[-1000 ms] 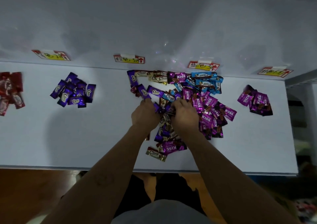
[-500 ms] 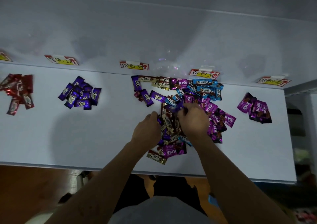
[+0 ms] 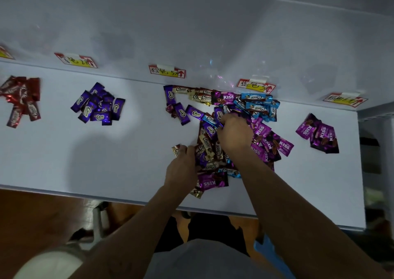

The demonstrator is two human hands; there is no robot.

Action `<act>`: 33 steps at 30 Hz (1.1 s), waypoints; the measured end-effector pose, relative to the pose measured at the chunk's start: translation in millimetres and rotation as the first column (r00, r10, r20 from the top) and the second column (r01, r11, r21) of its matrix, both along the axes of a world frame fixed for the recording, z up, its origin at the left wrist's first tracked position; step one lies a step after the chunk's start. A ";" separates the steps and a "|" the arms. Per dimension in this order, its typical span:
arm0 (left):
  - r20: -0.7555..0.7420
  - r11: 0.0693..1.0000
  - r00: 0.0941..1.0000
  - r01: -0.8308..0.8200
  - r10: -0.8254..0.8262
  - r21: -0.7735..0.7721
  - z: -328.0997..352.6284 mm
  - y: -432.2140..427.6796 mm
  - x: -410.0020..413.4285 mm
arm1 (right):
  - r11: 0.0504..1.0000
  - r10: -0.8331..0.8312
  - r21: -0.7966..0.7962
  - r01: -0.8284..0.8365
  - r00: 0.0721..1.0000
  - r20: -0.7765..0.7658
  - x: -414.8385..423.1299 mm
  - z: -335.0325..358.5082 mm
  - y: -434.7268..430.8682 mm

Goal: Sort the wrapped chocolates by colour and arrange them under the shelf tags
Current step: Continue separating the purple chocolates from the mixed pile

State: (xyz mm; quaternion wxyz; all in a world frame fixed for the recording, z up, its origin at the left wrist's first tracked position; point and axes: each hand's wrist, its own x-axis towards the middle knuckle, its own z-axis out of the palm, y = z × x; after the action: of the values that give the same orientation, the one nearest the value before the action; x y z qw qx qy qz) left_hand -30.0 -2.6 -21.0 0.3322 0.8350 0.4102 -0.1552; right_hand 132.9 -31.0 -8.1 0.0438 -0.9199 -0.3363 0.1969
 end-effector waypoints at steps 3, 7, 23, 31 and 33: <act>-0.006 0.998 0.998 -0.055 0.055 -0.015 2.9 2.5 -1.0 | 0.998 -0.002 0.063 0.003 1.000 -0.014 1.6 -1.6 -2.5; 0.040 0.961 0.975 -0.209 0.220 -0.181 5.4 11.6 2.4 | 0.962 -0.103 0.249 0.115 0.993 -0.060 3.6 -3.0 3.7; -0.059 0.621 0.788 -0.526 0.613 -0.581 25.8 47.1 -31.5 | 0.893 -0.172 0.373 0.252 0.956 -0.236 3.6 5.0 1.5; -0.094 0.255 0.574 -0.498 0.813 -0.829 46.4 67.4 -44.2 | 1.000 -0.001 0.030 0.006 0.987 -0.158 -28.8 -7.9 7.5; -0.150 0.130 0.520 -0.462 0.841 -0.877 53.0 73.1 -46.7 | 0.999 -0.034 0.015 0.036 0.993 -0.112 -34.4 -12.4 6.5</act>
State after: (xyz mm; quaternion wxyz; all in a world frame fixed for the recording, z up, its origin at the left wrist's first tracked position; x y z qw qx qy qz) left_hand -76.7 70.5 32.0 0.7946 0.2916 0.5325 0.0016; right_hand 98.5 -24.5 -20.4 0.0736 -0.9128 -0.3187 0.2445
